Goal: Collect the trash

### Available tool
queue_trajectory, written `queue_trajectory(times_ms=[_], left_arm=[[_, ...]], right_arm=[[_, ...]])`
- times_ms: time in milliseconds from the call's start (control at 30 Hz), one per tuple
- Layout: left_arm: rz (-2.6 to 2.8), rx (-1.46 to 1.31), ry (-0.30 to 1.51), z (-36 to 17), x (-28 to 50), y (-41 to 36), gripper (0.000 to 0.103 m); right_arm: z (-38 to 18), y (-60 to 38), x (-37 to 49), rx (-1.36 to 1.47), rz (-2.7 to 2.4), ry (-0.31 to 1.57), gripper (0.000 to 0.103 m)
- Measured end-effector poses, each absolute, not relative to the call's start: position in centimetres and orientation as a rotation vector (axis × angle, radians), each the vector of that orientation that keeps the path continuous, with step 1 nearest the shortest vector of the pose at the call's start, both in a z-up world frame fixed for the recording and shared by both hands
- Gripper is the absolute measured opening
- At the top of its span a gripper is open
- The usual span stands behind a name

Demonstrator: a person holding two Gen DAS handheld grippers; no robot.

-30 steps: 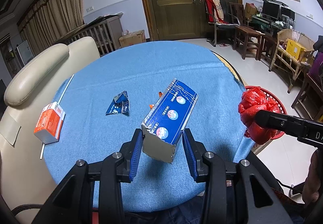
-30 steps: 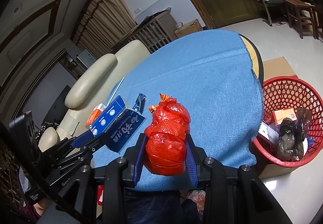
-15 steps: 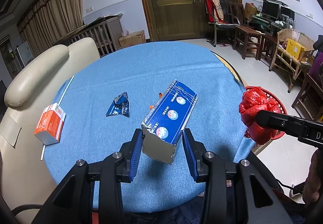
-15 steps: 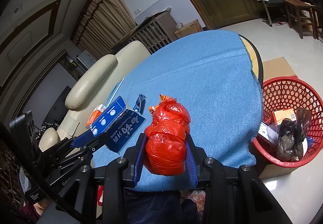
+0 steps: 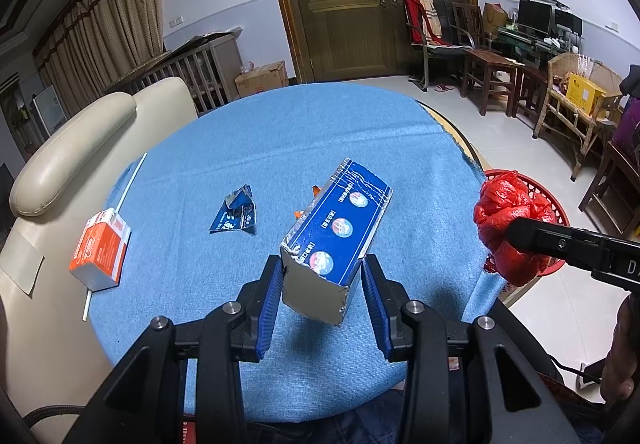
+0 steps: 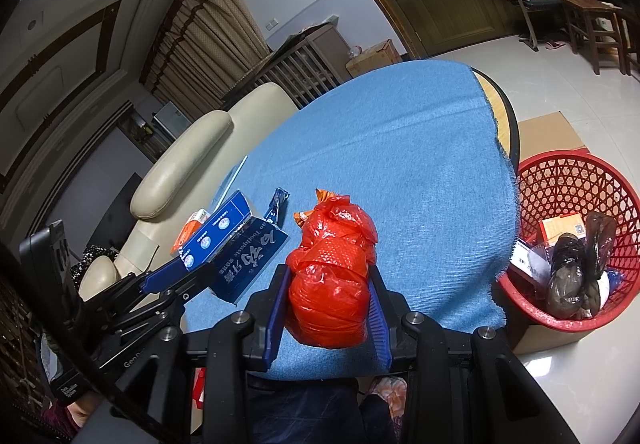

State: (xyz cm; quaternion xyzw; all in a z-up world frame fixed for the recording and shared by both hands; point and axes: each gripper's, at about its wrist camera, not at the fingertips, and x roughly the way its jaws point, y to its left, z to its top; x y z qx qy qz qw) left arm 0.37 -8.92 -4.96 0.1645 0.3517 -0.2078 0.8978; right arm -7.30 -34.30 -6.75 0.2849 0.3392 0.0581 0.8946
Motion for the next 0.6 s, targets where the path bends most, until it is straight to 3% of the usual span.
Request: queue_trajectory(times_ms=[600], left_arm=[[-0.437, 0.372, 0.738, -5.3, 0.4, -9.9, 0.042]], right_arm=[[-7.2, -34.6, -7.7, 0.631, 0.107, 0.699, 0.039]])
